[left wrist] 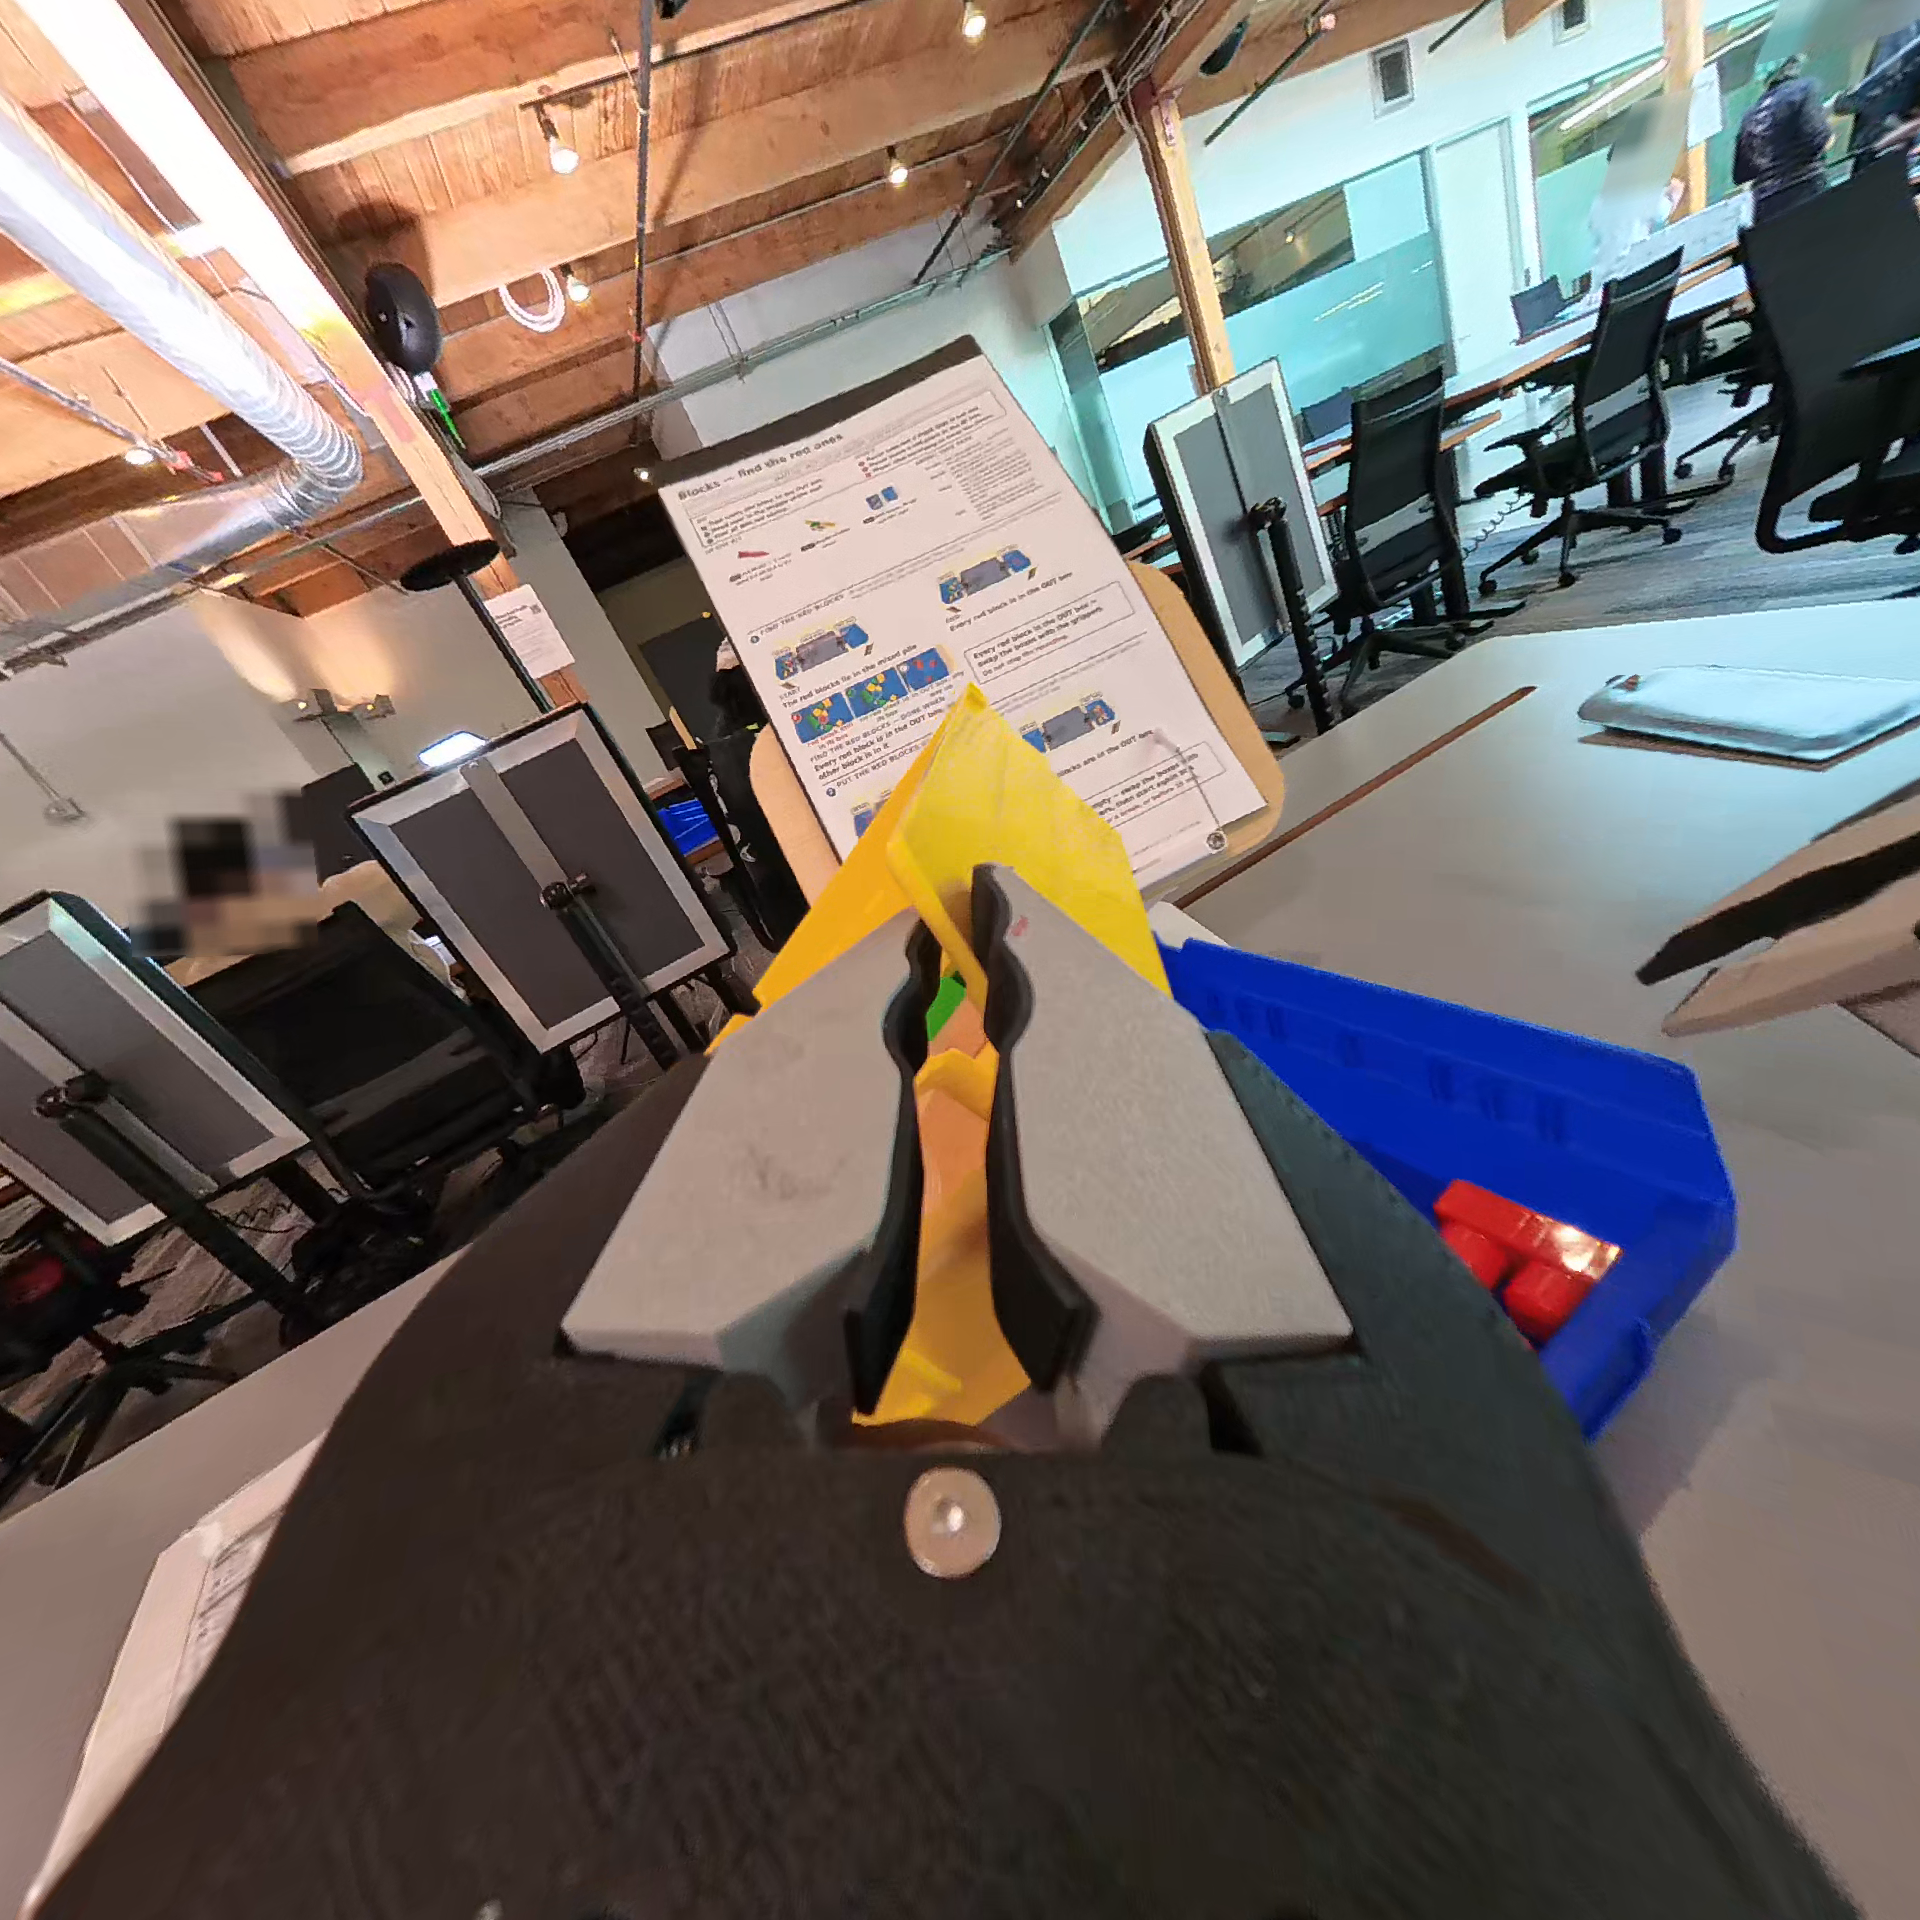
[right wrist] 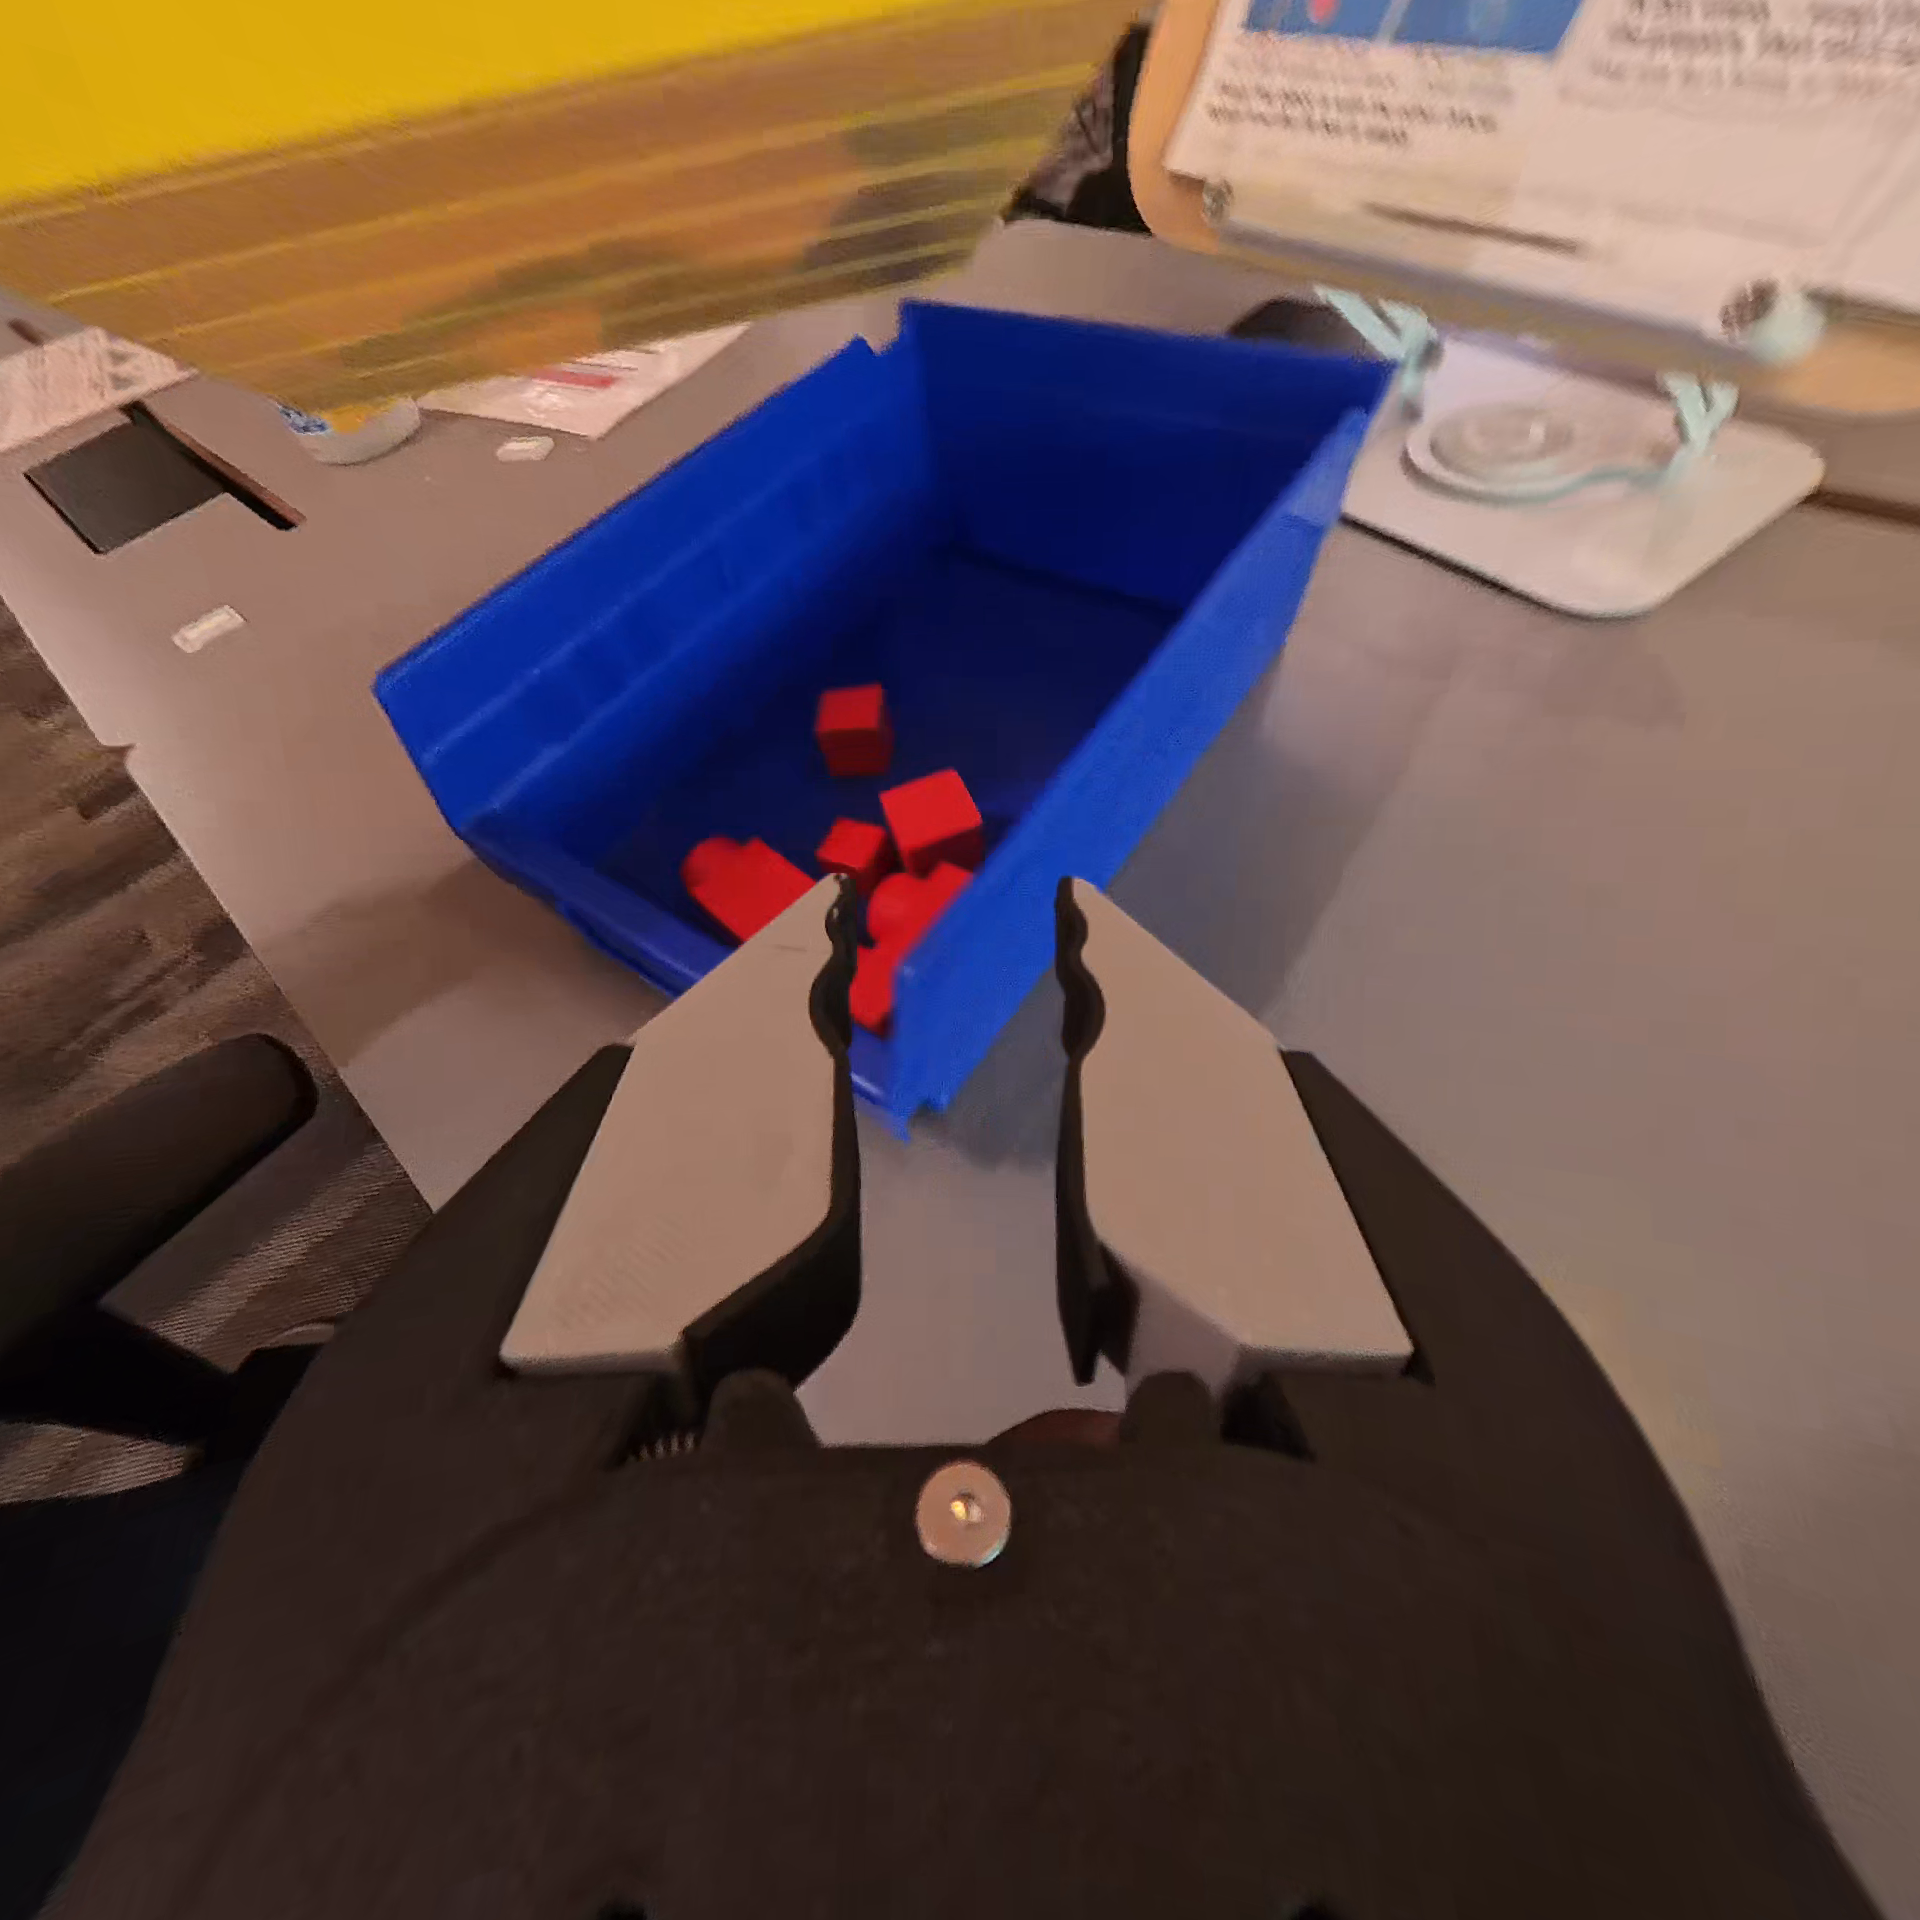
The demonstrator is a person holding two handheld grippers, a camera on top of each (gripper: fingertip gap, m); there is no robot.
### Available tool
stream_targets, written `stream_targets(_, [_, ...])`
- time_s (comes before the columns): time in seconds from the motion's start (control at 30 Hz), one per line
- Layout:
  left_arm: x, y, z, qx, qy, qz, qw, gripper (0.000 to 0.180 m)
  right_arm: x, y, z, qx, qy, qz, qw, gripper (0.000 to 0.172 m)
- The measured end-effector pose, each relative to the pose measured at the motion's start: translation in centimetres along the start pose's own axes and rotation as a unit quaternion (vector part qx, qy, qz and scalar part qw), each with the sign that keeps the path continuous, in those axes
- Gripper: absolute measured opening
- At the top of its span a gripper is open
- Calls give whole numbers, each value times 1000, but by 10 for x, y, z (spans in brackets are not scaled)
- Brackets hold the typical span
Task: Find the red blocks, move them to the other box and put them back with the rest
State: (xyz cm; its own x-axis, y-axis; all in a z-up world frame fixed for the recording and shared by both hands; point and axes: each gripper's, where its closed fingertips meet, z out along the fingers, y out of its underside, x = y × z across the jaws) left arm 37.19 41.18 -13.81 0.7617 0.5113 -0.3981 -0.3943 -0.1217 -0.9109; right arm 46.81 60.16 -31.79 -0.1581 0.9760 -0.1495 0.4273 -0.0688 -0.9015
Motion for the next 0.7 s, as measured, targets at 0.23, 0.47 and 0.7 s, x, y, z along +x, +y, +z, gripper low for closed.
stream_targets(0.23, [21, -18, 5, 6, 17, 41, 999, 3, 31, 24, 6, -29, 4, 31, 999, 35])
stream_targets(0.47, [45, -36, 16, 24, 42, 61, 997, 4, 5, 41, 40, -62, -63, 15, 996, 12])
stream_targets(0.7, [97, -55, 48, 34, 89, 97, 991, 3, 9, 18, 40, -4, -50, 45, 998, 15])
